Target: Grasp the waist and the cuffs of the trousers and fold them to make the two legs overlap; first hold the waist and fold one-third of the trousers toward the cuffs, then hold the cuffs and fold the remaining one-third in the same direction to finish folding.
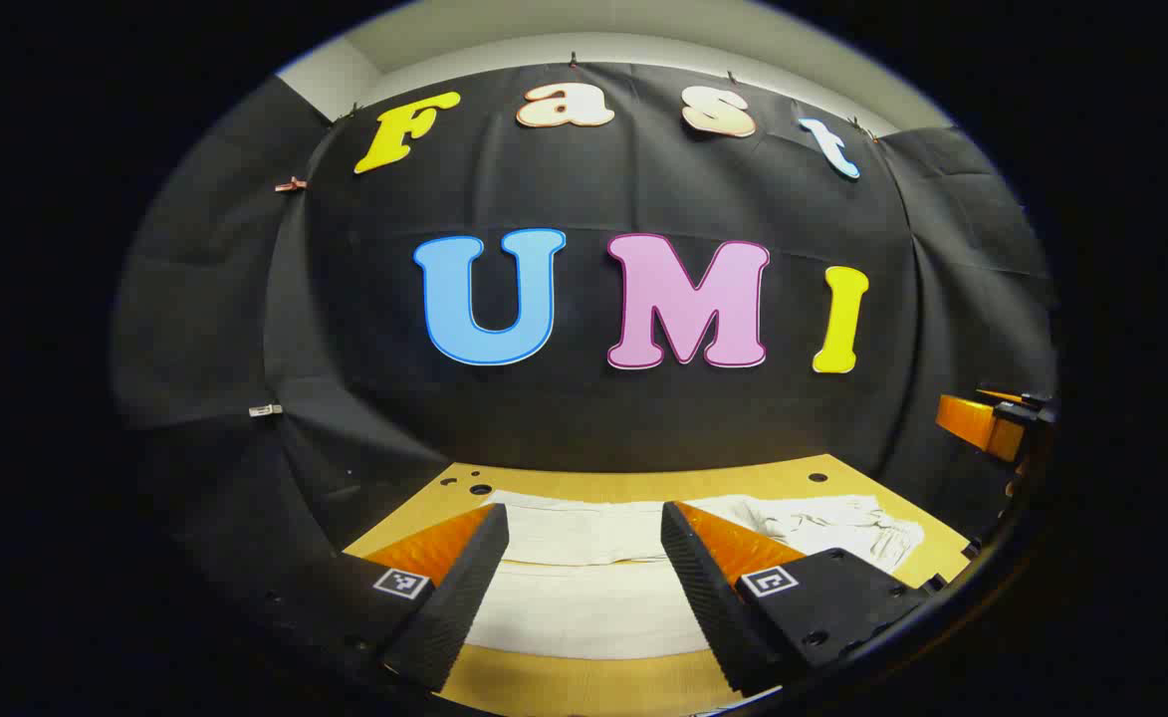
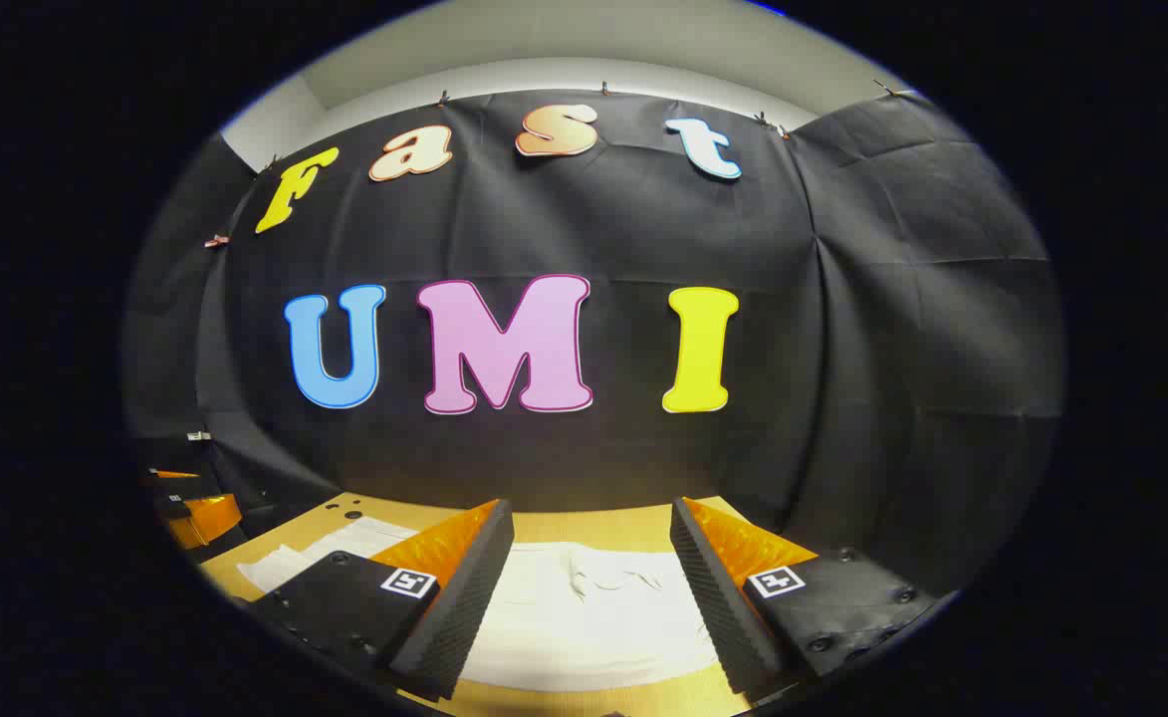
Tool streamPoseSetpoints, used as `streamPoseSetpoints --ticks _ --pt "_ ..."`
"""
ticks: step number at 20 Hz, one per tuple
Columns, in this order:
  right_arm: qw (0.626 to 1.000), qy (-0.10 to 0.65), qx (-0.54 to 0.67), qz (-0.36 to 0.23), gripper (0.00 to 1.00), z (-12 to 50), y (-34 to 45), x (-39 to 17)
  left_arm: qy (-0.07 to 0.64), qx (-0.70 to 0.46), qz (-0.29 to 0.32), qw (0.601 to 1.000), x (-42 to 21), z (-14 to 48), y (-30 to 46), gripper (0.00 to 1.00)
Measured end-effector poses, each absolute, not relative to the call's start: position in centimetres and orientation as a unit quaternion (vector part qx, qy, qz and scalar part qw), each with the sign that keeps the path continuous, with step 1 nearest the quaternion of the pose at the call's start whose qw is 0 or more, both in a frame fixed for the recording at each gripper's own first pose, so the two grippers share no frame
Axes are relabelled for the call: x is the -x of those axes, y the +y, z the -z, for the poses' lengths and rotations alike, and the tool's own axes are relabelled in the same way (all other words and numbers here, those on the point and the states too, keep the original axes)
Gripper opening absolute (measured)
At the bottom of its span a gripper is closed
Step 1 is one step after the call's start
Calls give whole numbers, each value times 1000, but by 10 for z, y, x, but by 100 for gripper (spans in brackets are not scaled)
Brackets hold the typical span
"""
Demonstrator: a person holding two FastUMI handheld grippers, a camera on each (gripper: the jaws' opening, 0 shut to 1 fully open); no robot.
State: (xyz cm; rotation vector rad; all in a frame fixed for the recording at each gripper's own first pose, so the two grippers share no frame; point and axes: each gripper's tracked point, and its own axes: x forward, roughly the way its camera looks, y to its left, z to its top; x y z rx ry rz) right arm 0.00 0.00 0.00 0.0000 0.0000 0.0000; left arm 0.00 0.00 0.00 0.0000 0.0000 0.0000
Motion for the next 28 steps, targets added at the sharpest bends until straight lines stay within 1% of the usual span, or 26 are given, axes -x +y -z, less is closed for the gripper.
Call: streamPoseSetpoints --ticks 5,8,11,14,16,20,22,28 --pt "1000 7 12 -1 98 10 -1 -8 9 -1 3 1000 -9 6 -4 98" --pt "1000 3 15 1 98 11 -2 -13 16 -1 -10 1000 -12 13 1 98" --pt "1000 3 22 9 98 16 -6 -17 13 3 -4 1000 -15 14 -1 97" --pt "1000 4 30 2 98 17 -3 -22 14 2 -4 1000 -22 13 -2 97" --pt "999 2 33 -4 98 19 -3 -27 16 7 9 1000 -26 14 -9 98" --pt "999 32 26 -3 98 34 -15 -41 16 -9 9 1000 -35 15 -11 98" --pt "998 37 57 4 97 38 -33 -49 23 -2 11 1000 -39 17 -14 98" --pt "982 82 169 -21 98 78 -85 -67 37 -17 5 999 -45 34 -9 98"
